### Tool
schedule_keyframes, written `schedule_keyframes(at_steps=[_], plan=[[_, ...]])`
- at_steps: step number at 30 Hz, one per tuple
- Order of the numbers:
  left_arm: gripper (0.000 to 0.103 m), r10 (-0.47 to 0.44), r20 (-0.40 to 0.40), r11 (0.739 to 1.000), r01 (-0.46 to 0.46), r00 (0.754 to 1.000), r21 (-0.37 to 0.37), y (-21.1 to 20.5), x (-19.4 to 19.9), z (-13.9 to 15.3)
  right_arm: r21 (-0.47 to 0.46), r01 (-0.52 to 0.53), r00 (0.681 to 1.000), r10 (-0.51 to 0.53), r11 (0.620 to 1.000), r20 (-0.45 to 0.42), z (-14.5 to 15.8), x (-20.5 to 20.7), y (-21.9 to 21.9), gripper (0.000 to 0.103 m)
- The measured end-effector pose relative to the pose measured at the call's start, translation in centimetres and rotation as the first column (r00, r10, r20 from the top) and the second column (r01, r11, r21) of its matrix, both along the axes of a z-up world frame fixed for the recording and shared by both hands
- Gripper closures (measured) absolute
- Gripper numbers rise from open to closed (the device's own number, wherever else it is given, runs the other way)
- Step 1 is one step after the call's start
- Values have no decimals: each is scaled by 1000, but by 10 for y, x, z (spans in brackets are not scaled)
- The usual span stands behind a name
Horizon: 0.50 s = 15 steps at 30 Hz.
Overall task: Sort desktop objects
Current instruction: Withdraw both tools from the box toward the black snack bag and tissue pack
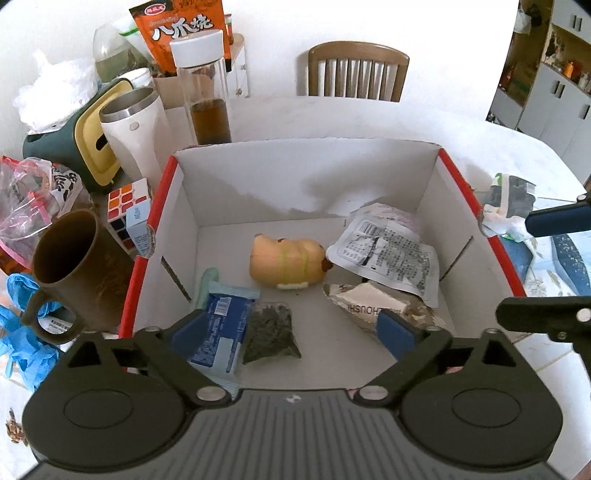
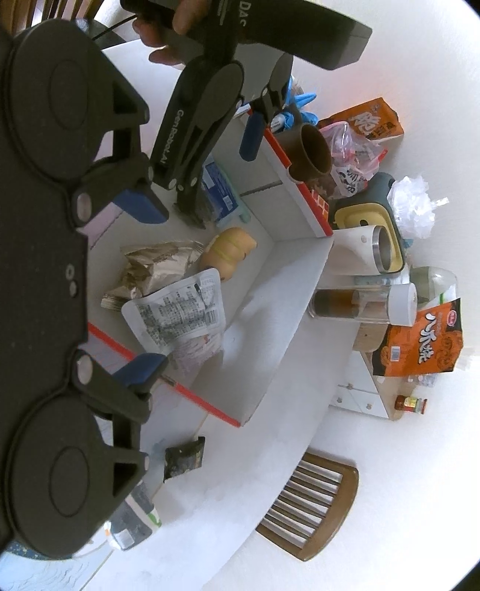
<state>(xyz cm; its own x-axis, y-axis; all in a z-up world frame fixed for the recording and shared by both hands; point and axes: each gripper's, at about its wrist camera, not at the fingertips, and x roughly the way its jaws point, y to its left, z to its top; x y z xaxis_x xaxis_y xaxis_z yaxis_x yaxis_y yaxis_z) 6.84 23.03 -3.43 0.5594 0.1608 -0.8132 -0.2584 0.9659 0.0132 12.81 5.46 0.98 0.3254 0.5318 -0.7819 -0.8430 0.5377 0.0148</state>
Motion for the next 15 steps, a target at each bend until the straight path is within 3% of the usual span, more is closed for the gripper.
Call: schedule_keyframes(at_steps=[15], plan=[[2,-64,52,997,62,997,42,-37,-10,12,36,66,997,-67,997,29,15,0,-46,22]])
